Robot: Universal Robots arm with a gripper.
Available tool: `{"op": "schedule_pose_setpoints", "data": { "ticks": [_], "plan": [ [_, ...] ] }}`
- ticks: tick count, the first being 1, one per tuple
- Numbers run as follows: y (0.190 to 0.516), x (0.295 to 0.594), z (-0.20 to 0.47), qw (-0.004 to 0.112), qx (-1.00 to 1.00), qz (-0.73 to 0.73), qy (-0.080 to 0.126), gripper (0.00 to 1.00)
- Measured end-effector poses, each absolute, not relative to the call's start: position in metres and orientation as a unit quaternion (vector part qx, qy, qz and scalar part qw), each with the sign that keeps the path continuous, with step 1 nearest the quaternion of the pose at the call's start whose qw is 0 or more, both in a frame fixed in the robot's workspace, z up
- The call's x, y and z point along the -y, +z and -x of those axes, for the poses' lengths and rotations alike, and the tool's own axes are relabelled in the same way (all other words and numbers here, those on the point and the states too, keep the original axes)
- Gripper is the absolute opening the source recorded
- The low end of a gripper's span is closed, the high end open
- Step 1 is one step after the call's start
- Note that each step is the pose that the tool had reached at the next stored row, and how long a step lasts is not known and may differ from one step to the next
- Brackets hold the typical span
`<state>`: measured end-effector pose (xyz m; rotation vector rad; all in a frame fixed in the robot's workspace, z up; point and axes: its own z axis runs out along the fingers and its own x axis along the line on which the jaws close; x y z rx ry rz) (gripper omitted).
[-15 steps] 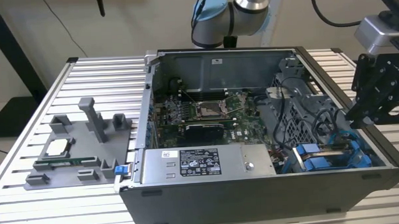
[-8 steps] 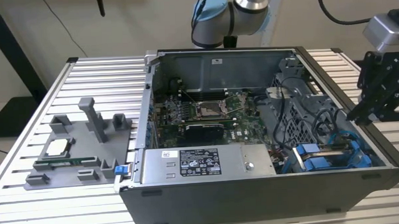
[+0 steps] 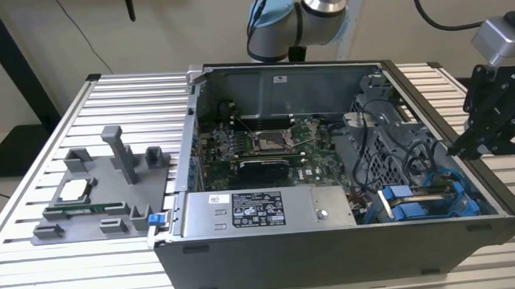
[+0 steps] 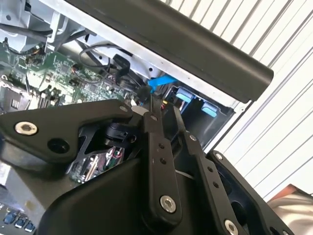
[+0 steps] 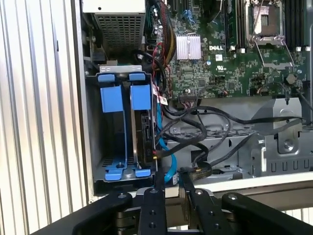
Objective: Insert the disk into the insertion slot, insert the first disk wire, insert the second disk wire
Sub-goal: 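Insert the second disk wire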
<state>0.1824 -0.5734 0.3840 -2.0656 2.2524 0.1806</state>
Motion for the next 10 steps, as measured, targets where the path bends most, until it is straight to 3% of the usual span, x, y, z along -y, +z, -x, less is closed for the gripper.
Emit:
{"op": "schedule_pose_setpoints", "data": {
  "ticks": [10],
  "plan": [
    [0.379,0.564,-0.196,0.022,-0.736,0.672,0.076,1.00]
  ]
}}
